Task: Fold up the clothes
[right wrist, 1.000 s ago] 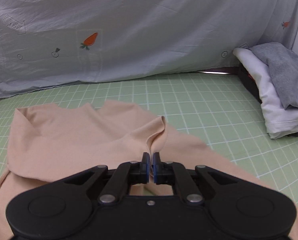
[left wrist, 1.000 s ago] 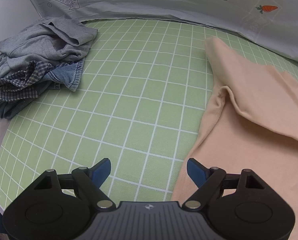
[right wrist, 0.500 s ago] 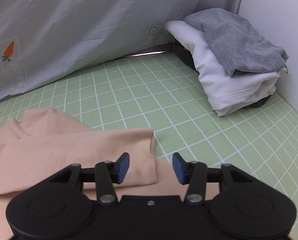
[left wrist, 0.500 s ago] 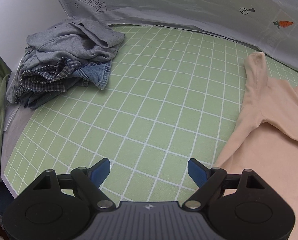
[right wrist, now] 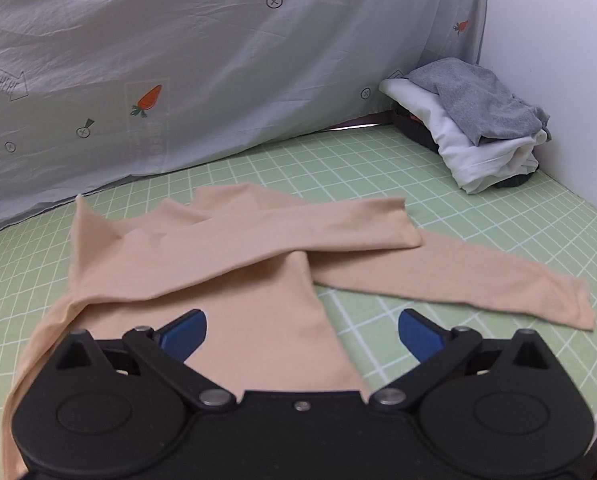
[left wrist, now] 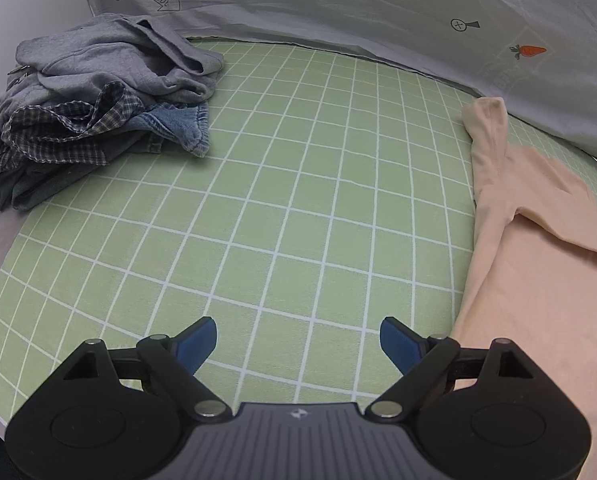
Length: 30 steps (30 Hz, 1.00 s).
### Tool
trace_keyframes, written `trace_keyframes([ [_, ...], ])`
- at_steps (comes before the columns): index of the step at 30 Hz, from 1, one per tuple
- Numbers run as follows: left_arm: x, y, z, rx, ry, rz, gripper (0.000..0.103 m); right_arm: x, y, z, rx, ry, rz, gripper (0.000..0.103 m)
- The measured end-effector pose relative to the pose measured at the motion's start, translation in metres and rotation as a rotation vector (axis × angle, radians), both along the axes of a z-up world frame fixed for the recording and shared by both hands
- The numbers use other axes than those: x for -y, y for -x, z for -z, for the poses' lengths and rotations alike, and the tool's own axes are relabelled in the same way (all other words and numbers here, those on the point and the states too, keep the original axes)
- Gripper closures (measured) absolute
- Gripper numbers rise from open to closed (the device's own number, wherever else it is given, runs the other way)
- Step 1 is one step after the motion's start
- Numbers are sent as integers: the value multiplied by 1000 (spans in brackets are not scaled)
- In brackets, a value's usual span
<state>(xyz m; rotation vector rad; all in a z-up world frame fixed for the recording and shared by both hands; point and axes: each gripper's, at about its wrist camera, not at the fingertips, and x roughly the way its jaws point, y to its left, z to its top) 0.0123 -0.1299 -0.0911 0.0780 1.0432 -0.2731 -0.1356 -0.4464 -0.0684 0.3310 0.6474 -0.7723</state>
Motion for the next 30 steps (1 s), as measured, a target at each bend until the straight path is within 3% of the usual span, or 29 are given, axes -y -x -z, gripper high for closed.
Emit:
trace_keyframes([
  [4, -33, -7, 4, 15, -1, 106, 13, -72, -15, 10, -10, -26, -34, 0],
  [9, -79, -18, 2, 23, -4, 152, 13, -154, -39, 27, -65, -37, -89, 0],
  [14, -114, -18, 5, 6, -18, 160, 13, -205, -56, 41, -109, -89, -164, 1],
  [17, -130, -17, 8, -7, -18, 161, 13, -226, -62, 46, -133, -74, -207, 9],
  [20, -141, -17, 8, -3, -20, 152, 13, -235, -70, 53, -160, -83, -228, 28],
  [22, -147, -17, 7, 0, -17, 140, 13, -235, -71, 55, -162, -95, -231, 55],
  [26, -149, -17, 6, -2, -7, 119, 13, -230, -69, 57, -152, -123, -240, 76],
  [28, -146, -18, 6, -7, 0, 112, 13, -226, -65, 57, -133, -144, -255, 95],
  [30, -136, -18, 5, -5, 8, 122, 13, -221, -59, 54, -113, -154, -270, 99],
])
